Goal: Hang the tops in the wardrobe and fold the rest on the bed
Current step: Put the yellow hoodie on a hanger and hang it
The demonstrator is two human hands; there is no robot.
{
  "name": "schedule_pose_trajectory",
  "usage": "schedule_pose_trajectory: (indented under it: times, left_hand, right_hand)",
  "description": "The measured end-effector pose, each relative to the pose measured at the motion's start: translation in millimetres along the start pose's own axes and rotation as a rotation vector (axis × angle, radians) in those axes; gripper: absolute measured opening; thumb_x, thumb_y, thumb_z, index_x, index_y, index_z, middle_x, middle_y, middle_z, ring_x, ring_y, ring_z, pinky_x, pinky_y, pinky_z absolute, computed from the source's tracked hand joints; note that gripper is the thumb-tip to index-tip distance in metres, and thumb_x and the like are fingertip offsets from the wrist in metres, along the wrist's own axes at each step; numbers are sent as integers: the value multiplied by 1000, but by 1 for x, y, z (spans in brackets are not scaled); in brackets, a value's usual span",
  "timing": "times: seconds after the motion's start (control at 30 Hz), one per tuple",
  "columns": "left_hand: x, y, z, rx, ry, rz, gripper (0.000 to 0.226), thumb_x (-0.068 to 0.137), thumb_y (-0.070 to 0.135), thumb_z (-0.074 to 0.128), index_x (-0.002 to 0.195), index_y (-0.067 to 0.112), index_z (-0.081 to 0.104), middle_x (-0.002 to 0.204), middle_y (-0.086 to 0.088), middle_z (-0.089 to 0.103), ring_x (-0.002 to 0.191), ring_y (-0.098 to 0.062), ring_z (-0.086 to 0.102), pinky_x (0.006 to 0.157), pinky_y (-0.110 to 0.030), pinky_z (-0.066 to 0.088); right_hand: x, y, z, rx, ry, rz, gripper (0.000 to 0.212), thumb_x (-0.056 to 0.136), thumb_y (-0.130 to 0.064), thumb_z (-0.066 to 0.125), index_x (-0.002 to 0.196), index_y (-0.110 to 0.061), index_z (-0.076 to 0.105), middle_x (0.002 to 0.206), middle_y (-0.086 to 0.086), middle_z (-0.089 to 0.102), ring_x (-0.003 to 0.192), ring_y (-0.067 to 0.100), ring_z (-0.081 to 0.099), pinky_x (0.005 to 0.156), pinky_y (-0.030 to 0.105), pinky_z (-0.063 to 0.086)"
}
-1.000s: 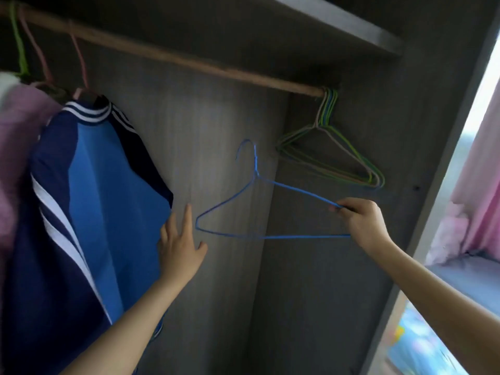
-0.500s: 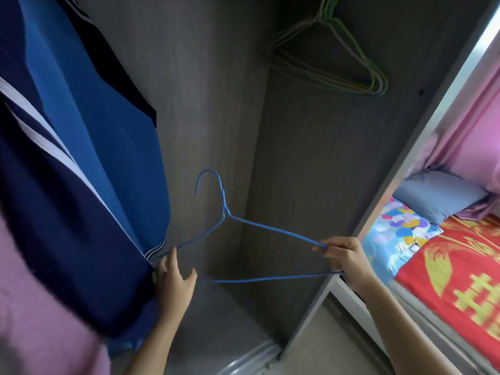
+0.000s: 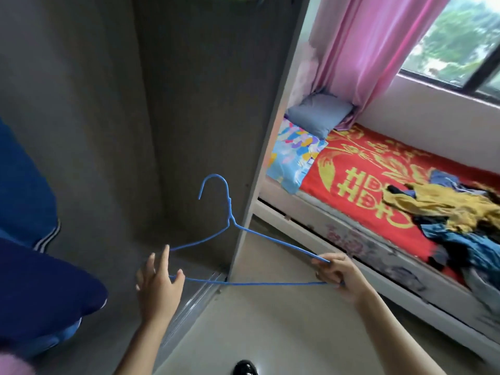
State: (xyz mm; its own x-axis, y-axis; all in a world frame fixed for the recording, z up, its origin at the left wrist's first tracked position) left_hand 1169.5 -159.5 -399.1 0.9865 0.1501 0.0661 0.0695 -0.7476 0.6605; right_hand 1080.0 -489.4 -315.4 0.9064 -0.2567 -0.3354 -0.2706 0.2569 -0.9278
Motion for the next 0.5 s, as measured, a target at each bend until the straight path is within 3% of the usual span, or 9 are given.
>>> schedule_pose_trajectory:
  times: [0.07,0.1,0.23,0.37,0.5]
  left_hand:
    - [-2,19,12,18,-36,47,61,77,7,71,135,14,51,139,-26,40,121,-51,34,91,-63,35]
    - [-1,28,18,24,-53,67,59,79,9,70,134,15,51,140,-26,39,123,-50,32,91,-63,35]
    - [-1,66,47,23,-101,175,35,85,17,63,118,8,65,126,-23,55,121,-44,37,96,-56,35]
    - [-18,127,92,-9,-173,252,18,85,11,63,101,9,71,108,-16,67,105,-40,51,84,-42,41]
    - [-51,192,153,-64,-341,217,21,88,27,56,98,18,72,106,-10,67,107,-35,53,83,-38,40]
  right_hand:
    - [-15,-1,-25,55,20,-10,28,61,5,45,61,0,72,33,-7,26,27,2,18,39,14,24]
    - [-21,-2,-38,81,21,-19,25,51,2,49,61,1,72,32,-7,26,27,1,18,40,15,21]
    - [-42,-5,-89,116,23,-62,20,37,-8,60,55,0,64,33,-8,26,27,1,17,47,24,10]
    - [-63,-8,-162,111,105,-122,28,37,-11,57,58,1,70,31,-8,27,25,2,18,44,21,14]
    - [-91,-9,-249,115,211,-141,31,37,-11,59,62,2,72,30,-6,26,26,3,18,40,14,22]
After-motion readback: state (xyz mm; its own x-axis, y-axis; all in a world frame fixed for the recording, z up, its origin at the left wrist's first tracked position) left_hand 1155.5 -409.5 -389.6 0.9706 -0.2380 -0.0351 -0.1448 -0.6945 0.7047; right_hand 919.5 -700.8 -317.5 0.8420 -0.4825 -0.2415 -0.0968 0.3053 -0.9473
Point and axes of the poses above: each hand's wrist, its own x-axis towards the middle knuckle, its own z-axis out of the palm, y = z × x, the point moved 1 cm from there along x, towards the middle knuckle
